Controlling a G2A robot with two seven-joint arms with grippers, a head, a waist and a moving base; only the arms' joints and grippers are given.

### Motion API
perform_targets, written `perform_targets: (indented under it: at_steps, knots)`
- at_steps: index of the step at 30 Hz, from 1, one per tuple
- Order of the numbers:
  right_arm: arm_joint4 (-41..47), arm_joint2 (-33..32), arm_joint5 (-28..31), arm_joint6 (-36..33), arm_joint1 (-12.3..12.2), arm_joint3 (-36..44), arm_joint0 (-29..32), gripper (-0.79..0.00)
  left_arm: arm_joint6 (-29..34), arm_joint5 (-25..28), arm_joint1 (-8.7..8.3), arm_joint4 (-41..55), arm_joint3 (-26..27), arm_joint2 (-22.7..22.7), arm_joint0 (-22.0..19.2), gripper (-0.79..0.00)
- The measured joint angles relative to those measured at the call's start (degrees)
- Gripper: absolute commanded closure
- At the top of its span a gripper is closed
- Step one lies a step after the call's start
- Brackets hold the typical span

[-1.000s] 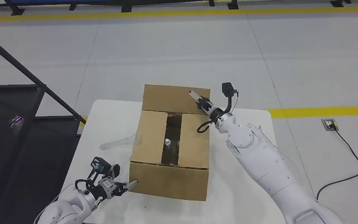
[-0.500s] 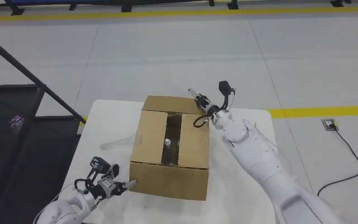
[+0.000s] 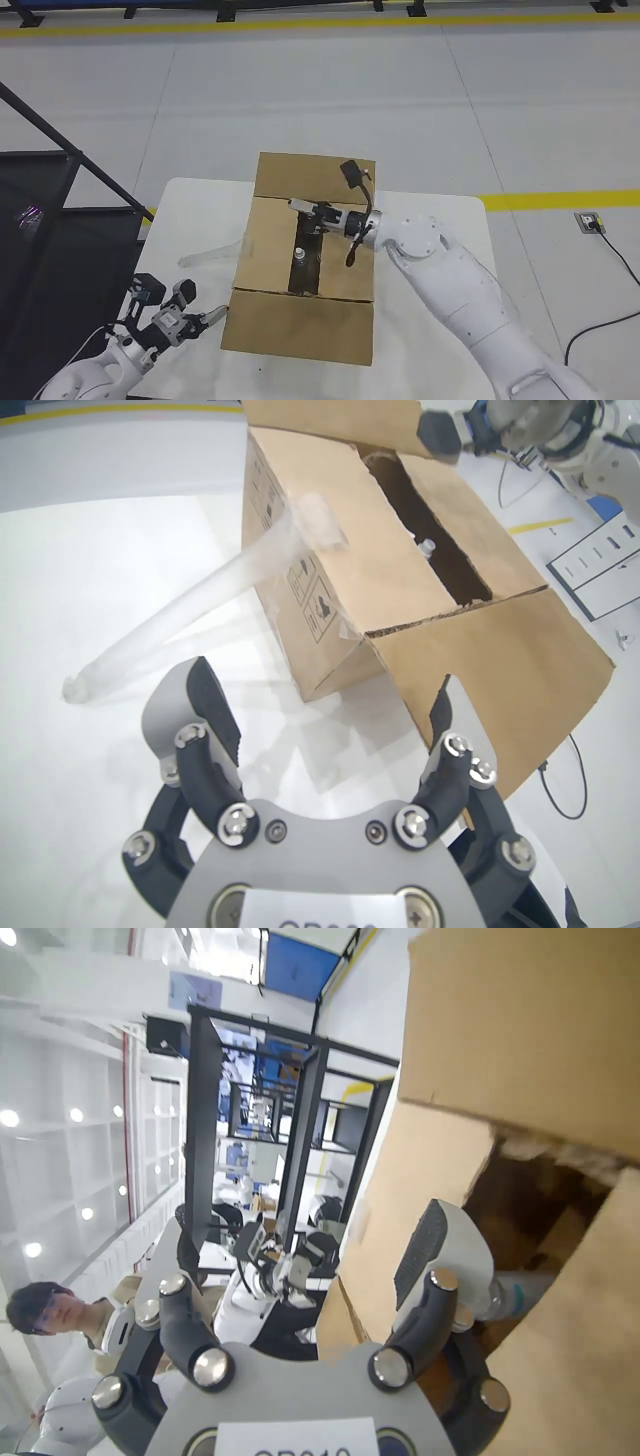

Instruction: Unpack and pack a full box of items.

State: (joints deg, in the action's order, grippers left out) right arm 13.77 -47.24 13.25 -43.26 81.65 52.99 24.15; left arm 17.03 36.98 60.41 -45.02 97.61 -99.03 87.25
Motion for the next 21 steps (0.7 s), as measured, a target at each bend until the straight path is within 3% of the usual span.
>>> perform_targets:
  at_steps: [5, 9, 21]
  knots:
    - [-5.99, 2.53, -6.57, 5.05, 0.72, 2.24, 1.02, -0.785, -2.30, 0.20, -0.05, 1.07, 0.20, -1.06, 1.22, -0.785]
    - [-7.30, 3.91, -8.45, 8.94, 1.83, 0.64, 0.59, -0.785, -3.24, 0.38, -0.08, 1.08, 0.71, -1.40, 2.22, -0.785]
    - [0.72, 4.66, -2.71, 10.09, 6.08, -10.90, -2.61, -0.785, -4.25, 0.89, -0.25, 0.55, 1.75, -1.82, 4.04, -0.785]
